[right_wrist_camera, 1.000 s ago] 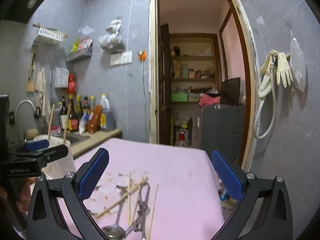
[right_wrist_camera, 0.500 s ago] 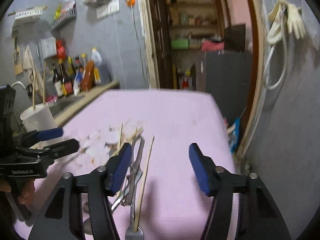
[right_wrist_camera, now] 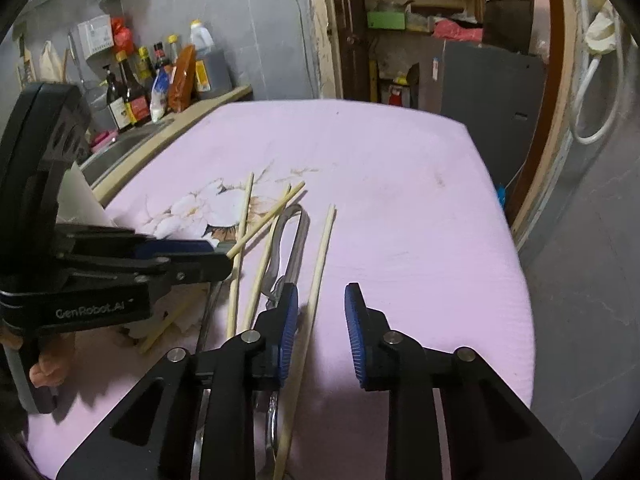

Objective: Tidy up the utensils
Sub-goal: 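Move both open tools back over the remaining chopsticks, then grasp a chopstick with the left tool while the right tool grasps another chopstick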

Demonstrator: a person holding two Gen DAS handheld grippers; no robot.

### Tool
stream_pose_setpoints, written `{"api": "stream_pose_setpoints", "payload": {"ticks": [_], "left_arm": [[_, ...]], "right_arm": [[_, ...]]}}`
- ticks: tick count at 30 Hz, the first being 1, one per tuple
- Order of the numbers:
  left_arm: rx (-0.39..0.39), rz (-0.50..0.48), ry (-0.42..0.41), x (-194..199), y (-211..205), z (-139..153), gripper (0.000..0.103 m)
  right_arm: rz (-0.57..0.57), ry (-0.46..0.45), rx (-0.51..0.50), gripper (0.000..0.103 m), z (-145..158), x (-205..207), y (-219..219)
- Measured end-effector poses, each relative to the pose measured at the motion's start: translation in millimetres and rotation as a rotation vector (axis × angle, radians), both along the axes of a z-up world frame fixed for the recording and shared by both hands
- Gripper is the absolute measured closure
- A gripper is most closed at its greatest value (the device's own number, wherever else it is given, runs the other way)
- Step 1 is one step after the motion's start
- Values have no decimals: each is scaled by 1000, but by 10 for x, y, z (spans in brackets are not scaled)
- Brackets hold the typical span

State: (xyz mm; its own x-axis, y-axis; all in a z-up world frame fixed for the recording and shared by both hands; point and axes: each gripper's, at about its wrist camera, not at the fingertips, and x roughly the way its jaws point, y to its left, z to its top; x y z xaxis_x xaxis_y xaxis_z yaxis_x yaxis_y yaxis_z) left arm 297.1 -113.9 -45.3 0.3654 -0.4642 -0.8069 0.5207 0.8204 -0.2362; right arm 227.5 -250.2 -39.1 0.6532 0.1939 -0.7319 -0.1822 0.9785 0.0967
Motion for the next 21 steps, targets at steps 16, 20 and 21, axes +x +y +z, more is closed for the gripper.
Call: {"api": "stream_pose_setpoints", "payload": {"ticks": [16,20,21], "left_arm": [[-11,32,53,80,16,56,101],[-45,70,44,12,127,86,101],[-56,80,35,-18,162,97,101]], "right_arm": [[31,115,-108,92,-68,369,152],[16,132,-53,99,-32,386,77],[10,130,-39,100,-25,382,63]]}}
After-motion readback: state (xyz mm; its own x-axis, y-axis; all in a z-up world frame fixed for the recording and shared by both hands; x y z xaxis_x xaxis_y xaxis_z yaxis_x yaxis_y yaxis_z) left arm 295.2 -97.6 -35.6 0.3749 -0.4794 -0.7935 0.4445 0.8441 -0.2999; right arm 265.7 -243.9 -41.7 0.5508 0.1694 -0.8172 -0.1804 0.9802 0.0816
